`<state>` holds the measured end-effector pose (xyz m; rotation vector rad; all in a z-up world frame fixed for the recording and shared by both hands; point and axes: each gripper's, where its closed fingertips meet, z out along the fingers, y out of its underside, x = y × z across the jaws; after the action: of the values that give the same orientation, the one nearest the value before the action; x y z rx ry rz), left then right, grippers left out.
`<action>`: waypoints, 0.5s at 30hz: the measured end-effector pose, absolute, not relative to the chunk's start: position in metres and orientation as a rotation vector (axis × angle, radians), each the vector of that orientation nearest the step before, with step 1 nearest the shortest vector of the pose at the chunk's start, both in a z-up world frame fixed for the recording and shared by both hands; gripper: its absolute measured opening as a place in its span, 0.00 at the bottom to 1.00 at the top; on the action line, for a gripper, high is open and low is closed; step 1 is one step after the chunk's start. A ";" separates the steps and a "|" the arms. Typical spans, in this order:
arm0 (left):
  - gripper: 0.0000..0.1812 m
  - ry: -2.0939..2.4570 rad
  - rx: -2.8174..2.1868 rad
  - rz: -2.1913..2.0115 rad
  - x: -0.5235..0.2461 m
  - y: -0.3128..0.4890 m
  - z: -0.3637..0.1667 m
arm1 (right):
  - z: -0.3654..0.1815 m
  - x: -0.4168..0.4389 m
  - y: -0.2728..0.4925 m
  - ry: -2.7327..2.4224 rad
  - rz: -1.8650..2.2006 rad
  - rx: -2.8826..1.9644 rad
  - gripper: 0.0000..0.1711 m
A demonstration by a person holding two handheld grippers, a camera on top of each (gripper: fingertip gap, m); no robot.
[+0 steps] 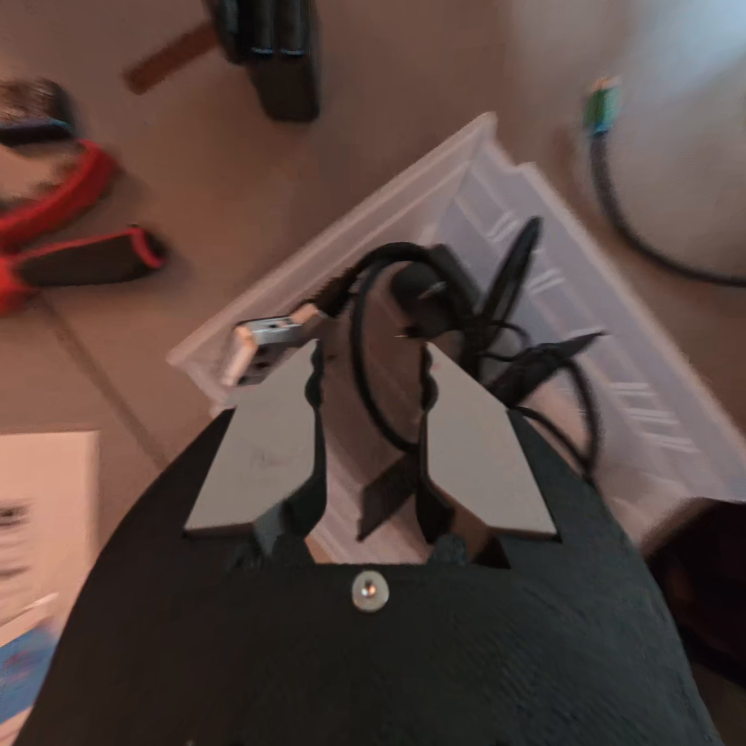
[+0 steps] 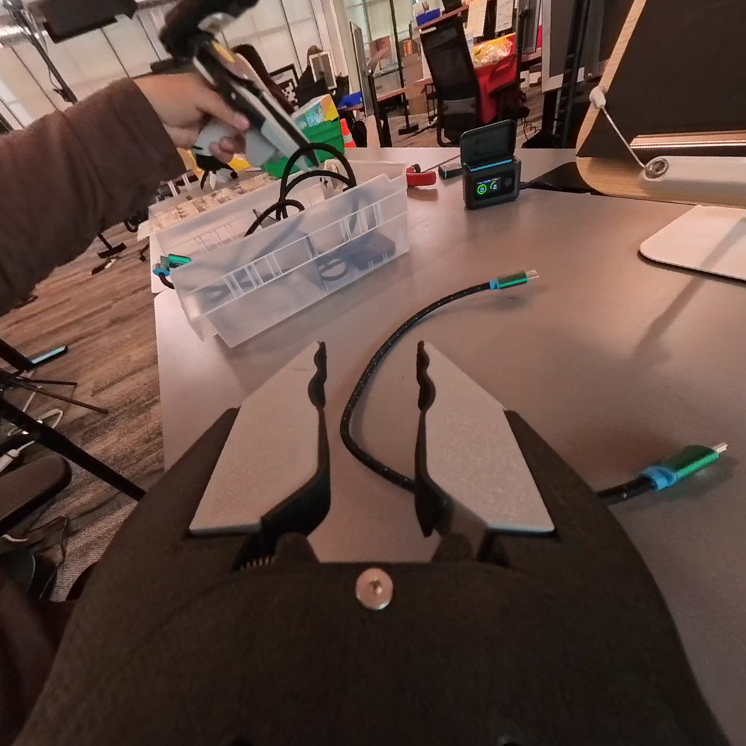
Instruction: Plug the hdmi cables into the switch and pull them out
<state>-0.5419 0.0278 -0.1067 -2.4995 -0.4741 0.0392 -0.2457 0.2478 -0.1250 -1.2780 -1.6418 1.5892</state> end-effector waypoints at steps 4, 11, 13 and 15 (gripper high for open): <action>0.26 -0.578 -2.545 0.035 -0.545 0.019 -0.115 | -0.124 -0.245 0.247 -1.639 1.600 -1.276 0.24; 0.03 -0.614 -2.632 0.117 -0.537 0.025 -0.120 | -0.124 -0.244 0.247 -1.642 1.577 -1.260 0.23; 0.02 -0.578 -2.594 0.196 -0.535 0.031 -0.096 | -0.124 -0.243 0.248 -1.639 1.578 -1.261 0.23; 0.02 -0.560 -2.564 0.316 -0.536 0.032 -0.068 | -0.124 -0.243 0.248 -1.639 1.586 -1.265 0.23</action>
<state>-0.5361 0.0319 -0.0676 -2.5644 -0.5601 0.3157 -0.2427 0.2480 -0.1242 -1.2647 -1.6393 1.5863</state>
